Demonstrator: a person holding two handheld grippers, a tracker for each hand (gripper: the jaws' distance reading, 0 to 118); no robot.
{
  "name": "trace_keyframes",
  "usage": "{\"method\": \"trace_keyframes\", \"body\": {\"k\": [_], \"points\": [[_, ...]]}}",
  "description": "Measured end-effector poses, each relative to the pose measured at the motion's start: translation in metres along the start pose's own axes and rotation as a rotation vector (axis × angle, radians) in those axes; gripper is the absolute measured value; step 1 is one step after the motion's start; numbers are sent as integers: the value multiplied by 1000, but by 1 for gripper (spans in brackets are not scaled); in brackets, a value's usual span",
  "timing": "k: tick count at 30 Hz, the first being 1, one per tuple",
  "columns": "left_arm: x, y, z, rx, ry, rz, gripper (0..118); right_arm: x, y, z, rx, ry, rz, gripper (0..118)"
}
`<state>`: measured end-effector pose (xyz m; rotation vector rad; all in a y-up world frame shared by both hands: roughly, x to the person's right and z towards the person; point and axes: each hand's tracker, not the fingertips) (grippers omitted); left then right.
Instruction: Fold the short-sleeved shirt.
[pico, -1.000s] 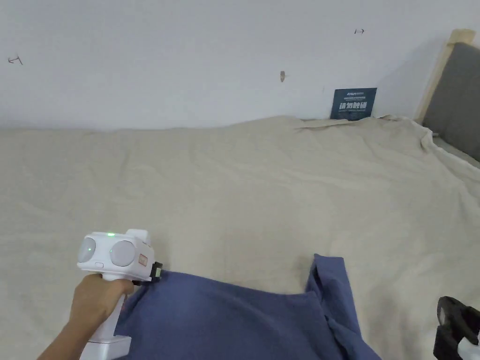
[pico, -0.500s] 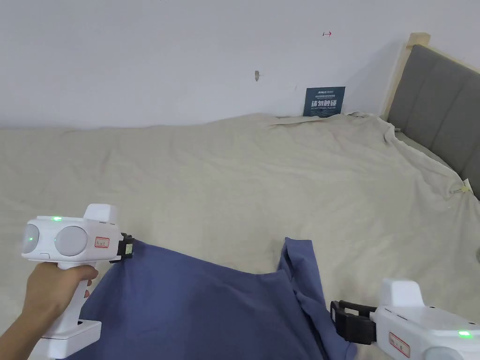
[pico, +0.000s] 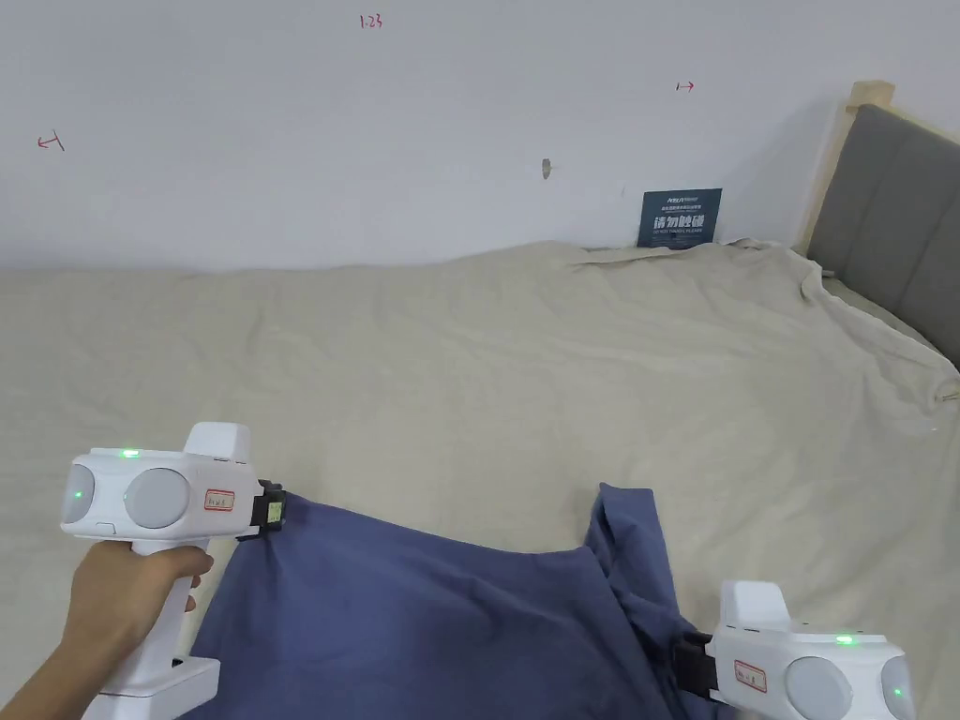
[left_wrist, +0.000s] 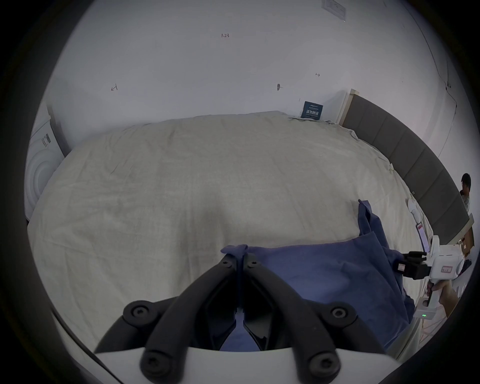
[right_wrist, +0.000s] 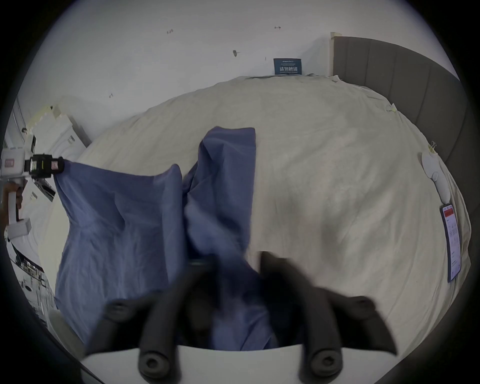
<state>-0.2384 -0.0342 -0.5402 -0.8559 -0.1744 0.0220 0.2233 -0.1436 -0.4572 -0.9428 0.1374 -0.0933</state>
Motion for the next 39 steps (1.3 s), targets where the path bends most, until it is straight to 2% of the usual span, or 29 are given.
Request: {"method": "trace_keyframes", "body": {"k": [1, 3, 11, 19, 30, 39], "points": [[0, -1, 0, -1, 1, 5, 0, -2, -2, 3, -2, 17, -1, 3], [-2, -2, 0, -2, 5, 11, 0, -3, -5, 11, 20, 11, -30, 3], [-9, -11, 9, 16, 24, 42, 0, 11, 8, 56, 129, -15, -22, 2], [-27, -6, 60, 125, 47, 90, 0, 26, 60, 137, 347, 11, -43, 2], [-66, 52, 153, 331, 154, 123, 0, 3, 166, 203, 548, 52, 39, 2], [-84, 128, 227, 500, 251, 73, 0, -24, 260, 243, 702, 46, 95, 2]]}}
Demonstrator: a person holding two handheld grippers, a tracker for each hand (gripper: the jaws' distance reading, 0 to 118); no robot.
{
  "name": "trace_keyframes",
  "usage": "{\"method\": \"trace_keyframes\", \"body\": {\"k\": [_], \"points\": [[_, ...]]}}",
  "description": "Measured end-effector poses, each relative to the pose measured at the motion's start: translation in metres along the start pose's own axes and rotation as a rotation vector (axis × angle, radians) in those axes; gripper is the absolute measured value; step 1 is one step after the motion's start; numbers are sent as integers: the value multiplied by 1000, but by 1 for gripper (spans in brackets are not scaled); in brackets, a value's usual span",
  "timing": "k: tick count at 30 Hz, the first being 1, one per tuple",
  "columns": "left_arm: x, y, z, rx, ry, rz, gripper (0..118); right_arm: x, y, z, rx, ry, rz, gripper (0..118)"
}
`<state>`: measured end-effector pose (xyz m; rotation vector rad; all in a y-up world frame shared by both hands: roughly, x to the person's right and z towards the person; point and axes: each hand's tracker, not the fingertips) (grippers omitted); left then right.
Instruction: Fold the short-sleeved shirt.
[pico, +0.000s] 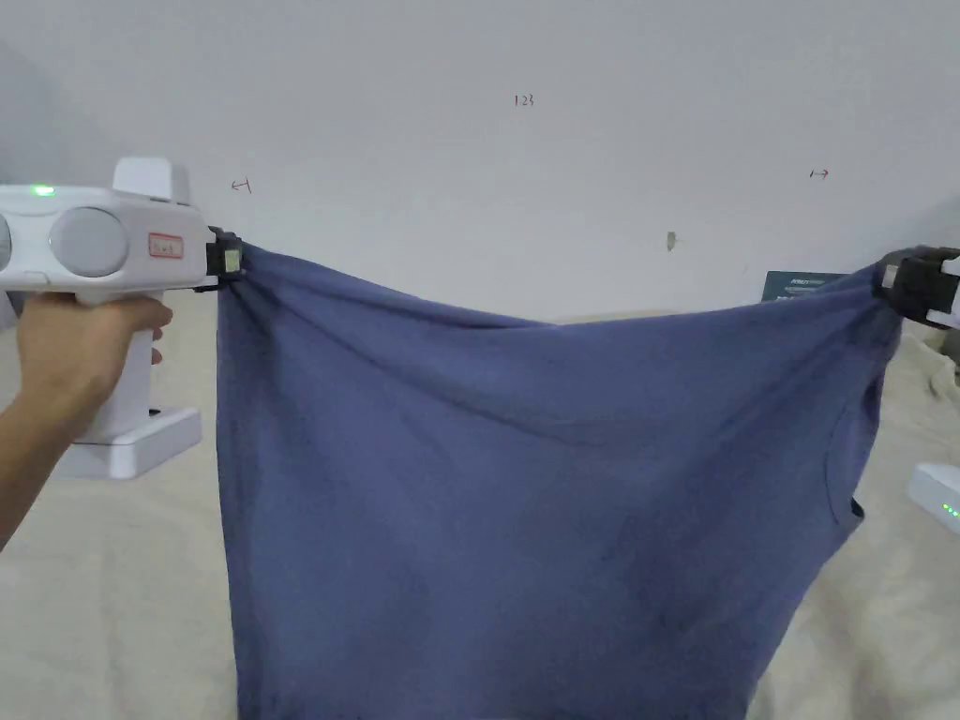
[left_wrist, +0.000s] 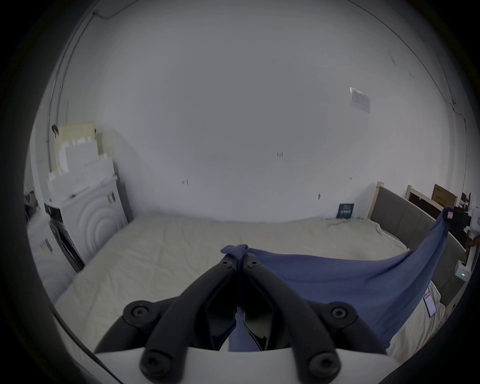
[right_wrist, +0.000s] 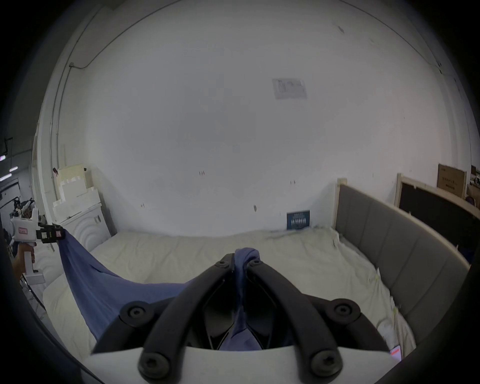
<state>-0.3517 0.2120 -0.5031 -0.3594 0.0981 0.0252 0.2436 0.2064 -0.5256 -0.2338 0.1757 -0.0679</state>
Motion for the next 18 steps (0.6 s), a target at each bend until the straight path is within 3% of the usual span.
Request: {"method": "trace_keyframes", "body": {"k": [10, 18], "points": [[-6, 92, -7, 156, 52, 15, 0, -12, 103, -24, 158, -13, 36, 2], [-9, 102, -31, 180, 63, 19, 0, -14, 111, -42, 200, -16, 81, 2]]}}
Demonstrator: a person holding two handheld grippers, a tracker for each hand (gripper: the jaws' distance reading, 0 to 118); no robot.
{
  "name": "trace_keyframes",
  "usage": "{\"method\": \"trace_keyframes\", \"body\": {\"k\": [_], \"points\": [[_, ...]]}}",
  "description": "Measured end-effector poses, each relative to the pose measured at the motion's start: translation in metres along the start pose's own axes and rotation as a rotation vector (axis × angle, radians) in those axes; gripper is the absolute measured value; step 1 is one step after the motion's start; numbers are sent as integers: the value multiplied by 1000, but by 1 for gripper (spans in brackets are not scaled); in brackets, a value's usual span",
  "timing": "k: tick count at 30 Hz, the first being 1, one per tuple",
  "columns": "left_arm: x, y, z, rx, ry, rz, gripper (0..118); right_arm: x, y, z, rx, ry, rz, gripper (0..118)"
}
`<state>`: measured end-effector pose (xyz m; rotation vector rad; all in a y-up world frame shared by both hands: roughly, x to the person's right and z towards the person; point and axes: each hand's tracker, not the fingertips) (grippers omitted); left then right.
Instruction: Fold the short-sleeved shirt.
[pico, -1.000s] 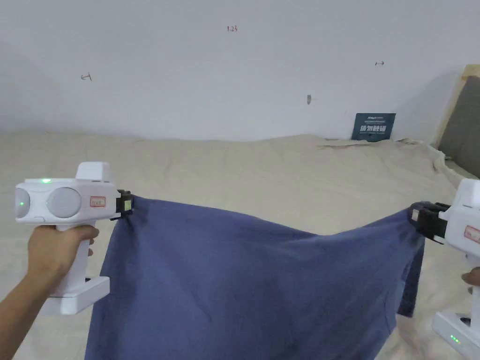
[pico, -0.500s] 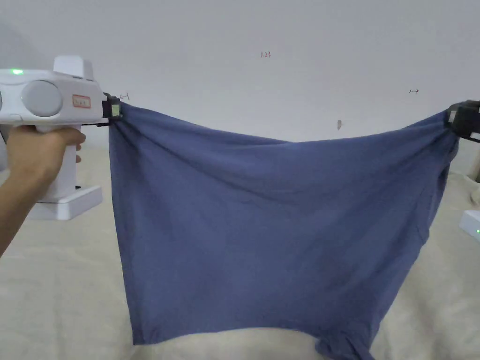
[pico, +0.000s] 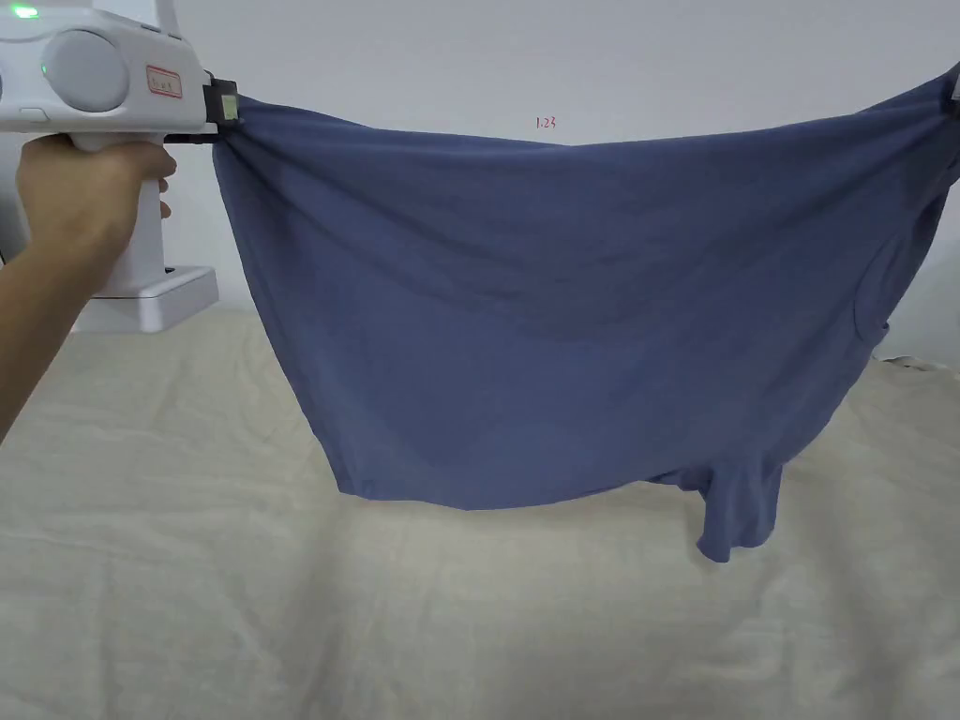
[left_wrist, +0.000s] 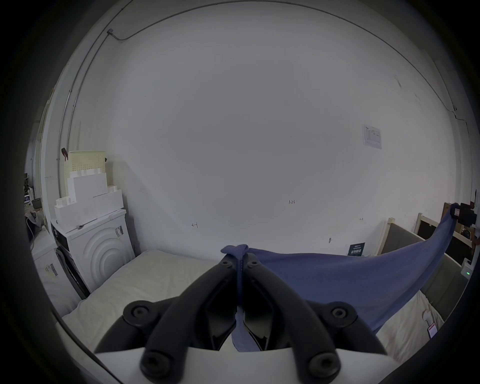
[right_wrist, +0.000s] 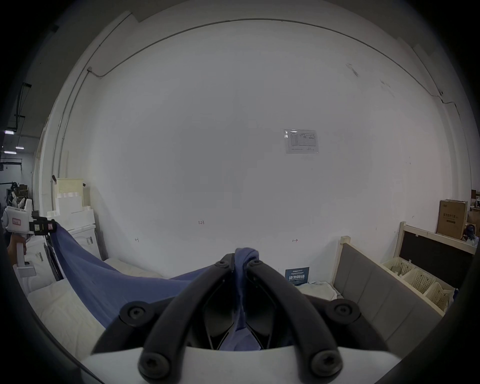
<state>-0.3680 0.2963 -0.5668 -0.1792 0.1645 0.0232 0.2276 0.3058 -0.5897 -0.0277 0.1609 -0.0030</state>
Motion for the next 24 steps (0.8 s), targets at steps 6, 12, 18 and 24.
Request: {"method": "trace_keyframes", "body": {"k": [6, 12, 18, 24], "points": [[4, -46, -24, -53, -14, -19, 0, 5, -55, -13, -68, -18, -20, 2], [11, -115, -39, -137, -5, -57, 0, 12, -129, -16, -194, -29, -59, 2], [16, -183, -38, -245, -14, -52, 0, 19, -202, -11, -311, -46, -91, 2], [7, -253, -6, -329, -39, -28, 0, 22, -261, 36, -370, -27, -136, 2]]}}
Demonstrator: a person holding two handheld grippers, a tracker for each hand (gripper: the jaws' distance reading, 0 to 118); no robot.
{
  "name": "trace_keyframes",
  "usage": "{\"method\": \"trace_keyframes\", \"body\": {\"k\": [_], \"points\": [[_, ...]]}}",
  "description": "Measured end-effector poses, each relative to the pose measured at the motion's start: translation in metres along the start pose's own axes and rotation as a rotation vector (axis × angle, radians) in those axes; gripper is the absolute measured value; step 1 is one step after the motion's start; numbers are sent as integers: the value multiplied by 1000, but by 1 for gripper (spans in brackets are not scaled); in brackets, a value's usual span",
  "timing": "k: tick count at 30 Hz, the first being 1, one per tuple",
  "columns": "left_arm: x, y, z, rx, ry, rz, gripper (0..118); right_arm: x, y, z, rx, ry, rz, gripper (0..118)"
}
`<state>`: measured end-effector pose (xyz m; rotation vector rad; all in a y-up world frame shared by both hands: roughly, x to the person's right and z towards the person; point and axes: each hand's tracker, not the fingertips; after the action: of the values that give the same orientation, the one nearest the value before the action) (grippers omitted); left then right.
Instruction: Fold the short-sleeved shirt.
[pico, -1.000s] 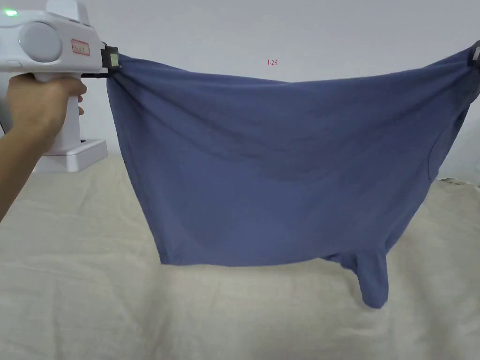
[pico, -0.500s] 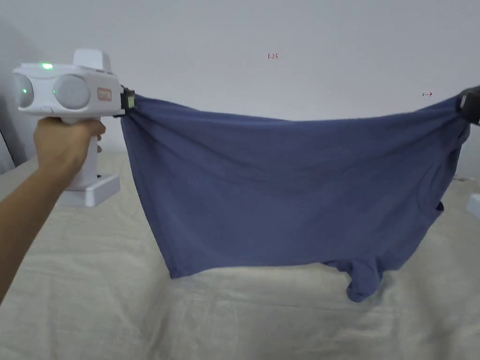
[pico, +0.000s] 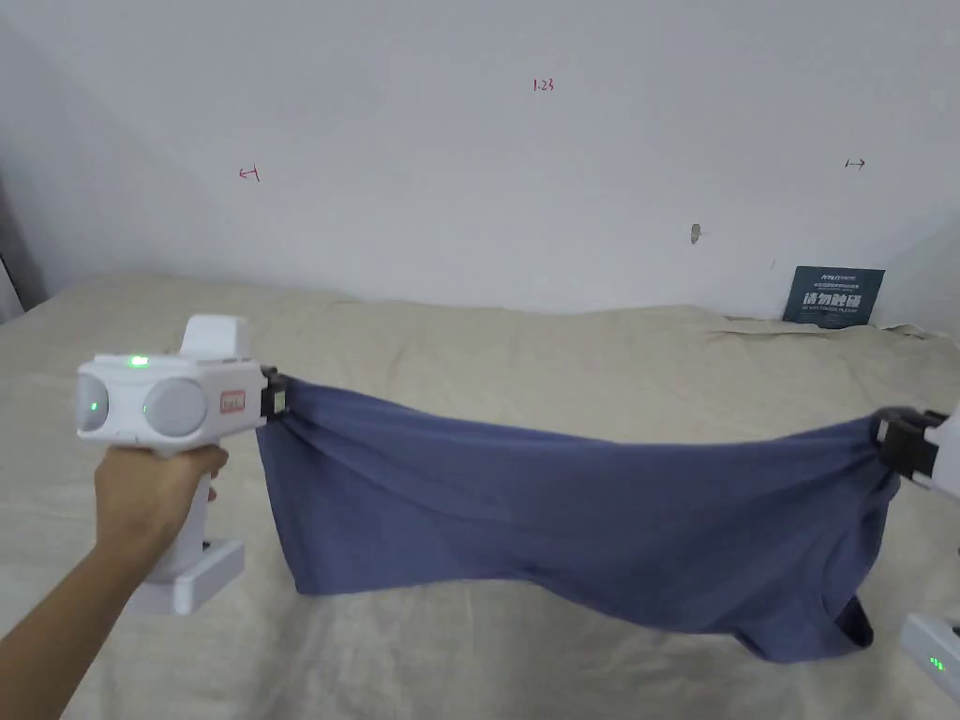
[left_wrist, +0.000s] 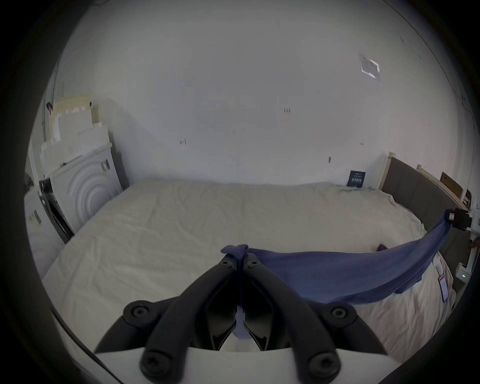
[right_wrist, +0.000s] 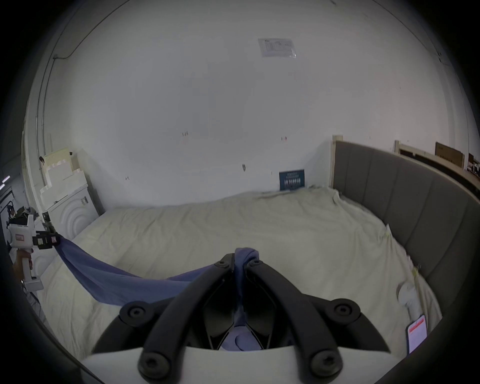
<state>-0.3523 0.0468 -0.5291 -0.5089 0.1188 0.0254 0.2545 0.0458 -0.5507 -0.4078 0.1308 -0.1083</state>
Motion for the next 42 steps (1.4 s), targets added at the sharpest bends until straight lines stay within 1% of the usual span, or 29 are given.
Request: {"method": "trace_keyframes", "body": {"k": [5, 7, 12, 13, 16, 18, 19, 24, 29, 35, 39, 42], "points": [[-6, -77, 26, -106, -18, 43, 0, 4, -60, 35, -58, 16, -21, 2], [-5, -109, 43, -141, -24, 48, 0, 6, -85, 53, -83, 26, -52, 2], [-14, -181, 66, -243, -21, 68, 0, 6, -137, 100, -134, 35, -86, 2], [-15, -195, 73, -261, -19, 78, 0, 7, -149, 112, -145, 39, -105, 2], [-23, -227, 89, -301, -15, 107, 0, 7, -177, 140, -173, 40, -133, 2], [-28, -242, 101, -335, -19, 153, 0, 6, -194, 156, -190, 34, -134, 2], [-30, -251, 107, -335, -14, 150, 0, 6, -202, 165, -203, 34, -137, 2], [-39, -280, 128, -366, 3, 164, 0, 5, -233, 194, -261, 26, -114, 2], [-43, -301, 143, -391, 12, 168, 0, 7, -259, 209, -308, 19, -121, 2], [-37, -320, 140, -434, 28, 166, 0, 15, -288, 195, -385, -34, -167, 2], [-33, -321, 142, -426, 49, 167, 0, 15, -302, 185, -439, -69, -162, 2], [-29, -320, 142, -439, 55, 158, 1, 10, -307, 181, -474, -89, -133, 2]]}}
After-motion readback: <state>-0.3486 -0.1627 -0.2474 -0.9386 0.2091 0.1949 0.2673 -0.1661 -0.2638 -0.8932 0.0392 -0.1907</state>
